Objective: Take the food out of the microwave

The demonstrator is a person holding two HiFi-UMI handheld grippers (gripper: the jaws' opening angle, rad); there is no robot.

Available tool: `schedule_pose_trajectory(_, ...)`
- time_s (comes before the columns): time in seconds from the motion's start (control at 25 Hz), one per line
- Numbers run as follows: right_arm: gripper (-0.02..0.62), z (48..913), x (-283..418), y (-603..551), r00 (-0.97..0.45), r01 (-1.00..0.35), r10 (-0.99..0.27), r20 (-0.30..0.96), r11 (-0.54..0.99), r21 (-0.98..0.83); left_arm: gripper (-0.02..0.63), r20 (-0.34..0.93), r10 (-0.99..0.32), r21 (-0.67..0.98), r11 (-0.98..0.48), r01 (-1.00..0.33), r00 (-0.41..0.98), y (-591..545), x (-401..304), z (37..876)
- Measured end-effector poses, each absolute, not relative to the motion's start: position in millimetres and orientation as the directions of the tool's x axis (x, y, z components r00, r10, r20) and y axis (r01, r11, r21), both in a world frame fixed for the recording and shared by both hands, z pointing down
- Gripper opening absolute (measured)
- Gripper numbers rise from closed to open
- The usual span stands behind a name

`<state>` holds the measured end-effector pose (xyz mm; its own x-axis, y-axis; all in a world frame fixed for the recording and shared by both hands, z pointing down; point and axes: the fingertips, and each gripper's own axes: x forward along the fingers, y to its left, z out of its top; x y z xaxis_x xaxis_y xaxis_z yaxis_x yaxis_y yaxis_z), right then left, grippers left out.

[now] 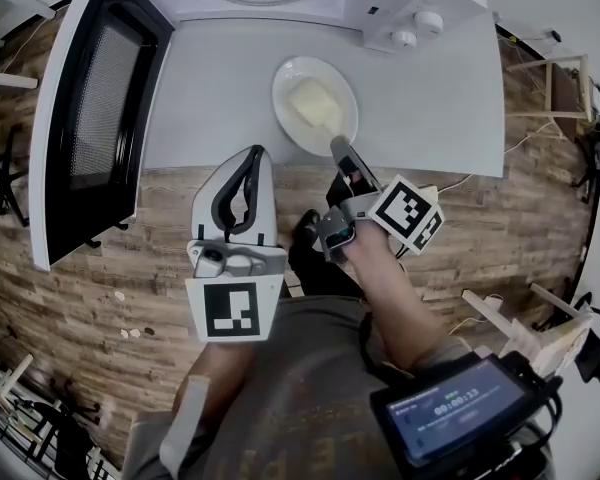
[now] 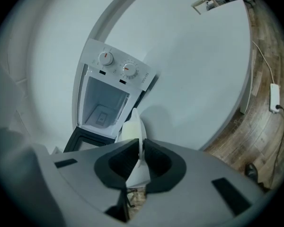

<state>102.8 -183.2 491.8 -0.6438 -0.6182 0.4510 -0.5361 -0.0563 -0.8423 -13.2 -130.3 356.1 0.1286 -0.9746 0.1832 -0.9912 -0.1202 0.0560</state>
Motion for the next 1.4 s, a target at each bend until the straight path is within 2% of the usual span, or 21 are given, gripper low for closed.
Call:
schedule_pose_trajectory(0.24, 0.088, 490.3, 101.8, -184.0, -0.648, -0.604, -0.589, 0.483, 0.012, -0.797, 0.008, 0.189, -0.971, 0.059, -0.134, -0.989, 0.143, -134.2, -12.0, 355.7)
schedule_pose_trajectory(0.76, 0.271, 494.5, 96.6, -174.3, -0.664, -0.733, -0.458, 0.591, 0.241, -0.636, 0.008, 0.187, -0.968, 0.044, -0.165, -0.985, 0.170, -144.3, -0.6, 349.9)
schedule_pose_trajectory(1.12, 0.281, 498.9, 101.0, -169.7, -0.655, -0.749, -0.440, 0.614, 0.276, -0.602, 0.008, 0.188, -0.965, 0.029, -0.179, -0.983, 0.181, -146.8, 7.7, 346.0)
schedule_pose_trajectory(1.4, 0.281, 478.2, 111.6, -171.4, -0.626, -0.779, -0.503, 0.597, 0.366, -0.508, 0.008, 0.167, -0.968, 0.008, -0.188, -0.982, 0.186, -146.8, 17.5, 338.7)
